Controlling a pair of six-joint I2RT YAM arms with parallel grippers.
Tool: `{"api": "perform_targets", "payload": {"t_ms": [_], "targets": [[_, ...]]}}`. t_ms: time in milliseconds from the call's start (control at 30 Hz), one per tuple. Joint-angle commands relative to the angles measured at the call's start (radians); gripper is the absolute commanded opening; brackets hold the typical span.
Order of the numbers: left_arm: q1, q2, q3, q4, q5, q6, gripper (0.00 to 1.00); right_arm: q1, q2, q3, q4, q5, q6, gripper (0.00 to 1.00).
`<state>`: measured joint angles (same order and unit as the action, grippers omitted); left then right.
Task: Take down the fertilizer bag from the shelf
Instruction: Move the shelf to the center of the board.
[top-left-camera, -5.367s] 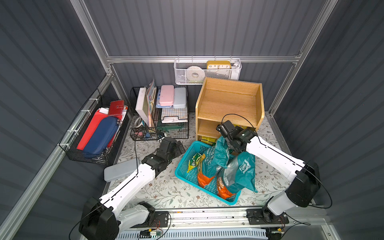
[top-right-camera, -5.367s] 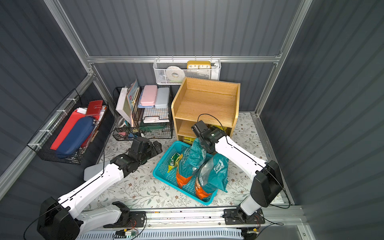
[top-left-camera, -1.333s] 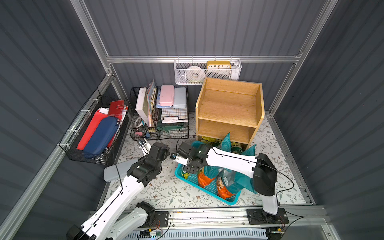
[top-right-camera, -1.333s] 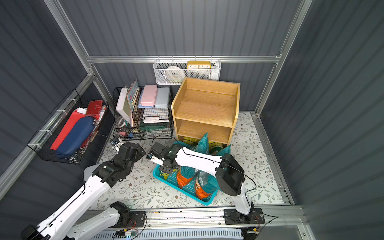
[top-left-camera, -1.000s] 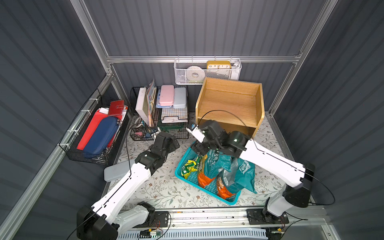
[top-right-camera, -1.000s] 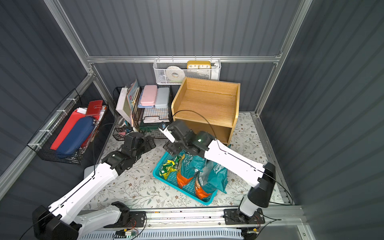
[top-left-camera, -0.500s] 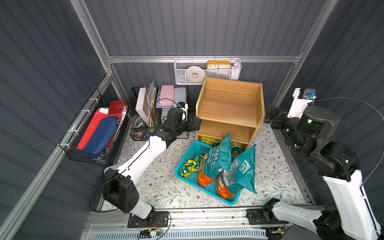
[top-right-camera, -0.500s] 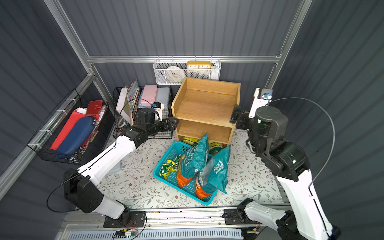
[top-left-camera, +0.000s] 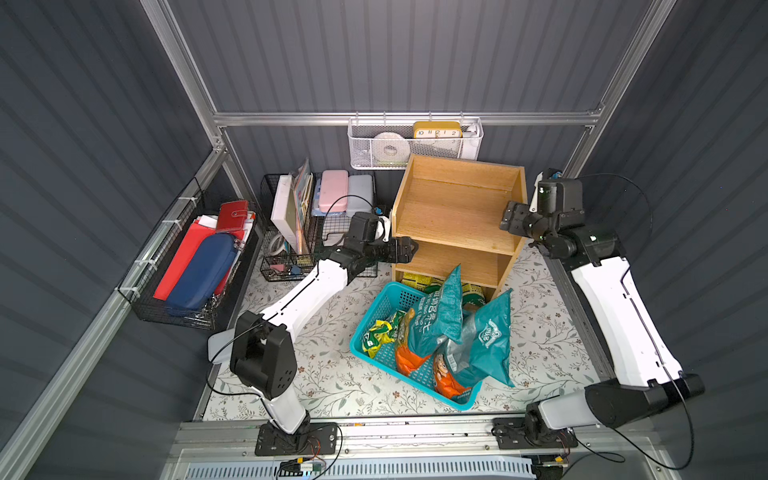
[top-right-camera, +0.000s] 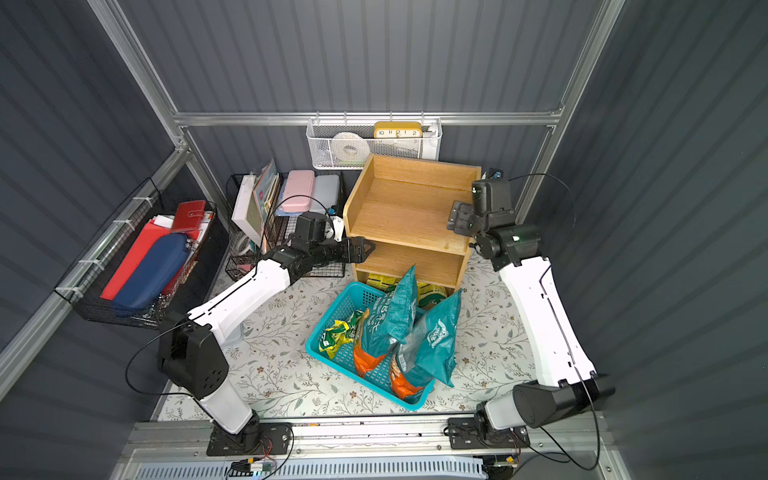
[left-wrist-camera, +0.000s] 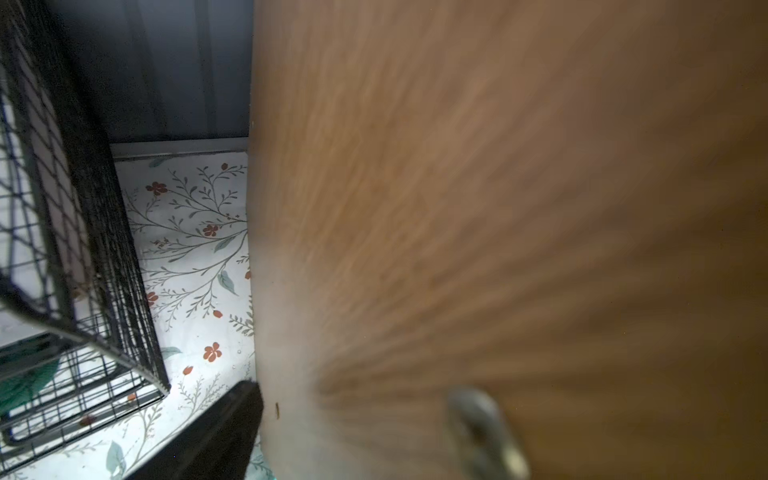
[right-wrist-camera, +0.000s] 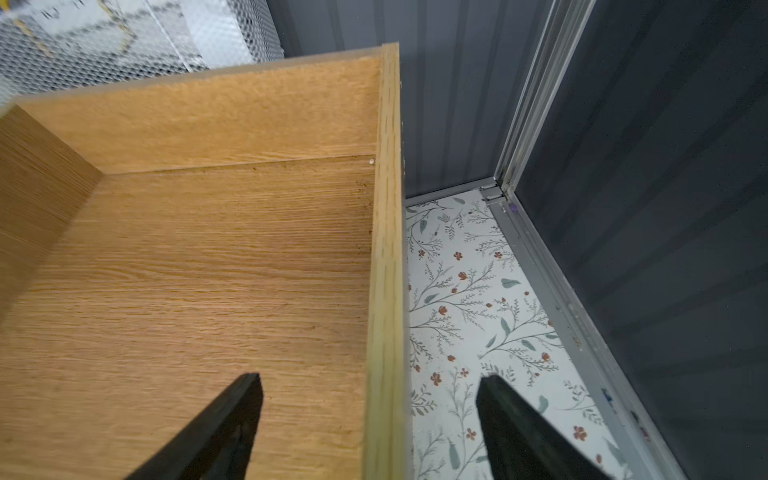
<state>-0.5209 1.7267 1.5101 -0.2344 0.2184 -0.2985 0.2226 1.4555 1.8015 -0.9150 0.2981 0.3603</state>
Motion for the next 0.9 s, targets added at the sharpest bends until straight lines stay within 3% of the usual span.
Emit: {"api": "perform_targets", "payload": {"t_ms": [0,133,267,467,733,867], "targets": [[0.004,0.037,0.052,0.06,0.009,0.016,0.99,-0.009,-0.023,-0.041,0.071,0.01,0.041,0.61],[0.004,0.08,0.075,0.066,0.051,0.016,0.98,-0.011,-0.049,-0.111,0.114,0.054,0.049,0.27],[0.004,0.147,0.149,0.061,0.126,0.021,0.97,-0.011,-0.104,-0.157,0.115,0.132,0.054,0.11],[-0.014,0.308,0.363,-0.037,0.289,-0.011,0.95,-0.01,-0.276,-0.215,0.124,0.283,0.021,0.05],[-0.12,0.458,0.605,-0.141,0.293,0.019,0.95,-0.023,-0.334,-0.215,0.088,0.463,-0.072,0.05],[-0.151,0.556,0.728,-0.175,0.3,-0.01,0.95,-0.092,-0.339,-0.265,0.104,0.422,-0.072,0.05]]}}
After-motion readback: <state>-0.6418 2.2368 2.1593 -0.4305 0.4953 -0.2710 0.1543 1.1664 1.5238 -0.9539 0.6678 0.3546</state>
